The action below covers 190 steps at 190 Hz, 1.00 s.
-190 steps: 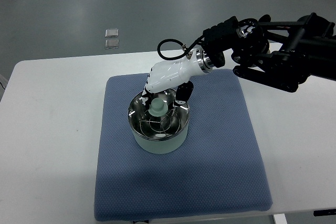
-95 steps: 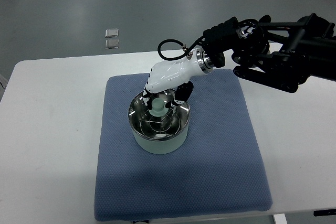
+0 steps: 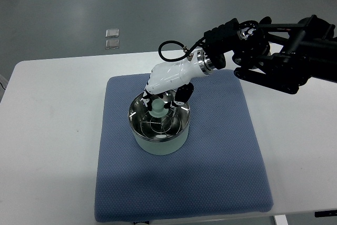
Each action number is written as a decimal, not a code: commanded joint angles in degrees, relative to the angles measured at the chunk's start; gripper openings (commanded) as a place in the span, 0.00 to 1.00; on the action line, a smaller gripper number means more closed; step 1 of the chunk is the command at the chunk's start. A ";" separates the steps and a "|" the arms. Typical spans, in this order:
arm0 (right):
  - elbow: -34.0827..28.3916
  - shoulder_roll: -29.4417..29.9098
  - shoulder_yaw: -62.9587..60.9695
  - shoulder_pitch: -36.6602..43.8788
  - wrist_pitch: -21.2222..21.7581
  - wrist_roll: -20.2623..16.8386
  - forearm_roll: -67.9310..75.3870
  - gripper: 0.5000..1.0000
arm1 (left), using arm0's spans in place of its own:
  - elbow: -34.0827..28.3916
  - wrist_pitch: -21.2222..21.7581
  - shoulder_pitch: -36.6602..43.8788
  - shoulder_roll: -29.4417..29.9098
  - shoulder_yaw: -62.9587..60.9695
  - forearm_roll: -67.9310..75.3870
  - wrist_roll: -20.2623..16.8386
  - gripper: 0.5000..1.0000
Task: Open lid and place right of pot
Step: 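Lift the glass lid off the saucepan with the right hand, then carry the lid beside the saucepan and set it on the mat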
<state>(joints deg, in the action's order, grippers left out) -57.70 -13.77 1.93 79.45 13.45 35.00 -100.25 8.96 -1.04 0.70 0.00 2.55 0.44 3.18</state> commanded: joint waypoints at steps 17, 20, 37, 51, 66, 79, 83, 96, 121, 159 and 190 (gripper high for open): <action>-0.05 -0.20 -0.35 0.44 0.00 0.00 0.41 0.00 | 0.00 -0.01 0.00 0.00 0.00 0.00 -0.02 1.00; -0.05 -0.20 -0.35 0.44 0.00 0.00 0.41 0.00 | 0.00 -0.01 0.00 0.00 0.00 0.00 -0.02 1.00; -0.14 -0.12 -2.10 0.53 0.61 0.00 0.41 0.00 | 0.00 -0.01 0.00 0.00 0.00 0.00 -0.02 1.00; -0.14 -0.12 -2.19 0.53 0.61 0.00 0.41 0.00 | 0.00 -0.01 0.00 0.00 0.00 0.00 -0.02 1.00; -0.14 -0.29 -2.54 0.53 0.61 0.00 0.41 0.00 | 0.00 -0.01 0.00 0.00 0.00 0.00 0.07 1.00; -0.14 -0.38 -2.54 0.53 0.61 0.00 0.41 0.00 | 0.00 -0.01 0.00 0.00 0.00 0.00 0.07 1.00; -0.14 -0.29 -2.54 0.53 0.61 0.00 0.41 0.00 | 0.00 -0.01 0.00 0.00 0.00 0.00 -0.02 1.00; -0.14 -0.29 -2.54 0.53 0.61 0.00 0.41 0.00 | 0.00 -0.01 0.00 0.00 0.00 0.00 0.07 1.00; -0.14 -0.64 -2.72 0.62 0.52 0.00 0.49 0.00 | 0.00 -0.01 0.00 0.00 0.00 0.00 0.07 1.00; -0.14 -1.08 -5.71 0.88 1.49 0.00 0.49 0.00 | 0.00 -0.01 0.00 0.00 0.00 0.00 -0.02 1.00; -0.14 -2.40 -7.46 0.88 2.28 0.00 0.49 0.00 | 0.00 -0.01 0.00 0.00 0.00 0.00 -0.02 1.00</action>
<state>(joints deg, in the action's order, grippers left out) -57.83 -15.55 -4.75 80.33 15.39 35.01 -99.75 8.96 -1.07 0.71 0.00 2.55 0.44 3.18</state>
